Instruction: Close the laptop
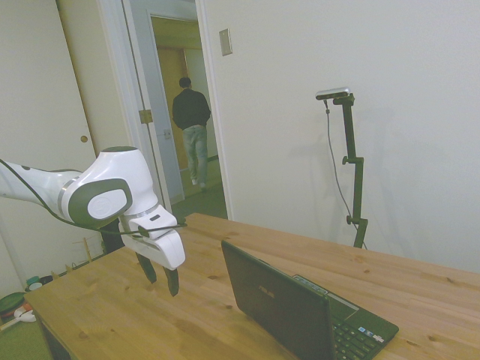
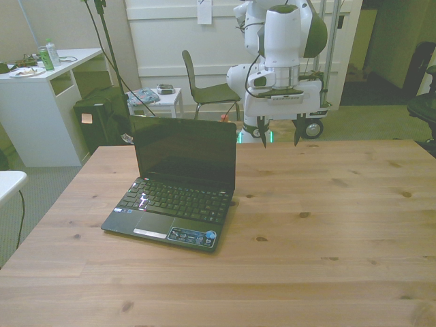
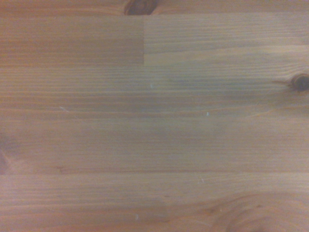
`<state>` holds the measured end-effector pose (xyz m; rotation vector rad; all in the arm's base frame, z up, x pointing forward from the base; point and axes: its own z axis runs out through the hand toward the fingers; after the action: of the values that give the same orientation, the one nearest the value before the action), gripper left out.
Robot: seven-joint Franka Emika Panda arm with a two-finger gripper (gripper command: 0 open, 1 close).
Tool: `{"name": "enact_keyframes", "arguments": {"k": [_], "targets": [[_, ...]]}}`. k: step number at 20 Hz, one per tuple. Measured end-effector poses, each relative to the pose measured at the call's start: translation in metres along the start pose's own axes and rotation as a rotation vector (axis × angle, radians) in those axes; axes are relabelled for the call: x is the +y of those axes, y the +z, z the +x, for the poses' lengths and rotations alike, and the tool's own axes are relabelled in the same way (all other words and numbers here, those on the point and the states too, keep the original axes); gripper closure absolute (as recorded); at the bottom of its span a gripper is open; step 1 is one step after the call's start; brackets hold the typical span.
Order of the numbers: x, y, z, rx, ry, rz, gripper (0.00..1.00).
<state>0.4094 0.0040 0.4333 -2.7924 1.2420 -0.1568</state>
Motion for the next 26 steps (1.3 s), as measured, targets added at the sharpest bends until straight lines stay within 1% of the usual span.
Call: {"name": "enact_keyframes", "arguments": {"k": [4, 8, 10, 14, 18, 22, 26], "targets": [[0.004, 0.005, -0.001, 0.000, -0.007, -0.014, 0.00], [0.012, -0.001, 0.005, 0.014, 0.038, 0.005, 0.00], [0.022, -0.011, 0.016, 0.025, 0.078, 0.028, 0.00], [0.048, -0.035, 0.057, 0.024, 0.181, 0.059, 0.00], [0.054, -0.045, 0.083, -0.005, 0.215, 0.045, 0.00], [0.059, -0.045, 0.099, -0.035, 0.242, 0.021, 0.00], [0.079, -0.046, 0.115, -0.034, 0.289, 0.011, 0.00]]}}
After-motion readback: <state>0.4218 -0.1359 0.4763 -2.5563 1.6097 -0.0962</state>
